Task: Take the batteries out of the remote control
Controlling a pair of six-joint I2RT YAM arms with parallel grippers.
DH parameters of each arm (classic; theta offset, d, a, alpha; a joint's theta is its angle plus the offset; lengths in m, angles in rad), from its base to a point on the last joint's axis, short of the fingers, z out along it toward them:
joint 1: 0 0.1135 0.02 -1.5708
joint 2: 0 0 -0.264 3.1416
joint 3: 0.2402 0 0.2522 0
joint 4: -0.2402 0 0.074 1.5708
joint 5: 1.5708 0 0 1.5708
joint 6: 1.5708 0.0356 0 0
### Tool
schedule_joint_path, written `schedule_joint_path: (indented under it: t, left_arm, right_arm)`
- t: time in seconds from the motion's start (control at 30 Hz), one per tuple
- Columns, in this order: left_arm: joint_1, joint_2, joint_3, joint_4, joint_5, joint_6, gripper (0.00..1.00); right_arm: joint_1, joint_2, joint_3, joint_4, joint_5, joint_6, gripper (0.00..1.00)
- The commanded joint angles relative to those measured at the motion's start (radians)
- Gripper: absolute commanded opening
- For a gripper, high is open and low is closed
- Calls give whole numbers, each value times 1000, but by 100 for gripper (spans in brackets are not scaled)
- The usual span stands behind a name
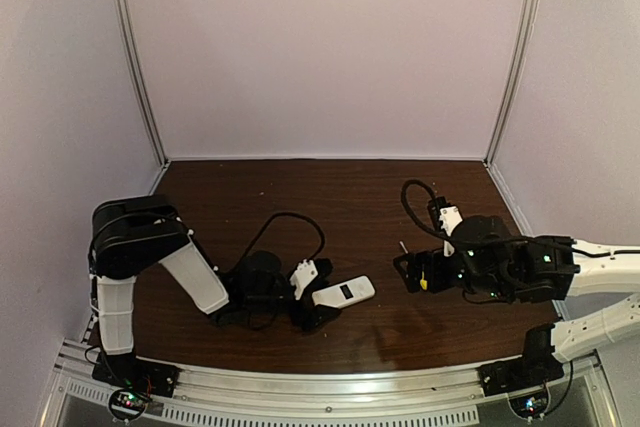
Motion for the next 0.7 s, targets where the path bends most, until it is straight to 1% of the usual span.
schedule_joint_path:
  t: [0.0, 0.17, 0.3, 0.5, 0.6, 0.67]
  left_arm:
    - [-10, 38, 34, 35, -21, 25, 84]
    - [-11, 52, 57, 8, -35, 34, 80]
    - [-11, 57, 64, -9, -43, 46, 75]
    - [-13, 62, 74, -41, -49, 78, 72]
    - [-14, 62, 74, -50, -48, 86, 64]
    - [-15, 56, 68, -49, -46, 125, 59]
  right_arm:
    - [-3, 4, -13, 10, -2, -6, 100]
    - [-4, 1, -13, 9, -3, -6, 100]
    - [-4, 1, -14, 10, -5, -6, 100]
    - [-4, 2, -15, 12, -5, -7, 100]
    - [-5, 4, -15, 13, -5, -7, 100]
    - [-5, 5, -13, 12, -5, -6, 100]
